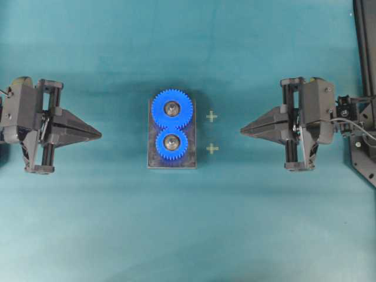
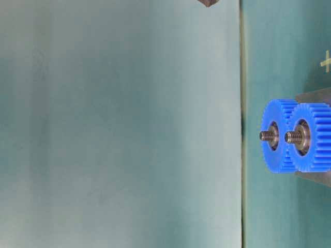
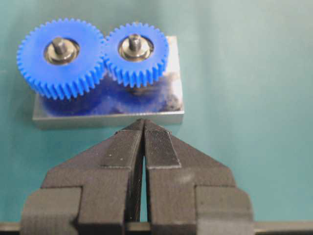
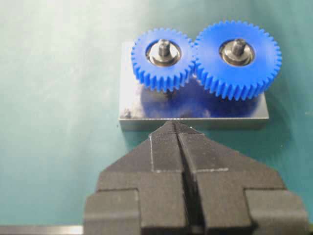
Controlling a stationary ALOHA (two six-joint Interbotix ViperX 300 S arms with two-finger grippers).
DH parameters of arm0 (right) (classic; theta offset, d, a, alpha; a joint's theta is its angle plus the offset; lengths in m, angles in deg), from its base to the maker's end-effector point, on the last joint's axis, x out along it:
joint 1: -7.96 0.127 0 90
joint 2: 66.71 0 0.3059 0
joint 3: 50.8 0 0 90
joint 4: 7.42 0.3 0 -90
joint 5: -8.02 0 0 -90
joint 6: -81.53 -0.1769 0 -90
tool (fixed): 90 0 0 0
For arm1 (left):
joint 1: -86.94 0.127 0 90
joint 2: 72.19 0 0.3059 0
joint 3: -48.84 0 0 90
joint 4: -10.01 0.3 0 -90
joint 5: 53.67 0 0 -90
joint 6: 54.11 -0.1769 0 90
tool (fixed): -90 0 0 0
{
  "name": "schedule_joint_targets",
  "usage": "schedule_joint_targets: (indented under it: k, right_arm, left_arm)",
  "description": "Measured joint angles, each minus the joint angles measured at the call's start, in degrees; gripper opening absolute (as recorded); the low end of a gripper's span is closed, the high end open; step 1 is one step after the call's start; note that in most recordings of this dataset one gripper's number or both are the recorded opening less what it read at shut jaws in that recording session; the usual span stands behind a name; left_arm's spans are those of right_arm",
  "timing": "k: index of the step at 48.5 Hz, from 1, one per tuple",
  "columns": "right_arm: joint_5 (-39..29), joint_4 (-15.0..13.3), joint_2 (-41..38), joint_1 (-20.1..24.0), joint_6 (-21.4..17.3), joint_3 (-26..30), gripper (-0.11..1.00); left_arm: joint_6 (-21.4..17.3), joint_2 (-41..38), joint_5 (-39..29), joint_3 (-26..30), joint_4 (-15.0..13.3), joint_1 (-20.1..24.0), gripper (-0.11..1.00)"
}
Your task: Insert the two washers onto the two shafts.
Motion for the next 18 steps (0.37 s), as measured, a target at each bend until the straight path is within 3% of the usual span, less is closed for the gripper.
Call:
schedule_joint_targets:
  k: [18]
  right_arm:
    - [0.2, 0.0, 0.2, 0.0, 0.0, -1.1, 0.01]
  left_arm:
    - [0.1, 4.8, 2.5, -3.7, 0.0, 0.2, -0.01]
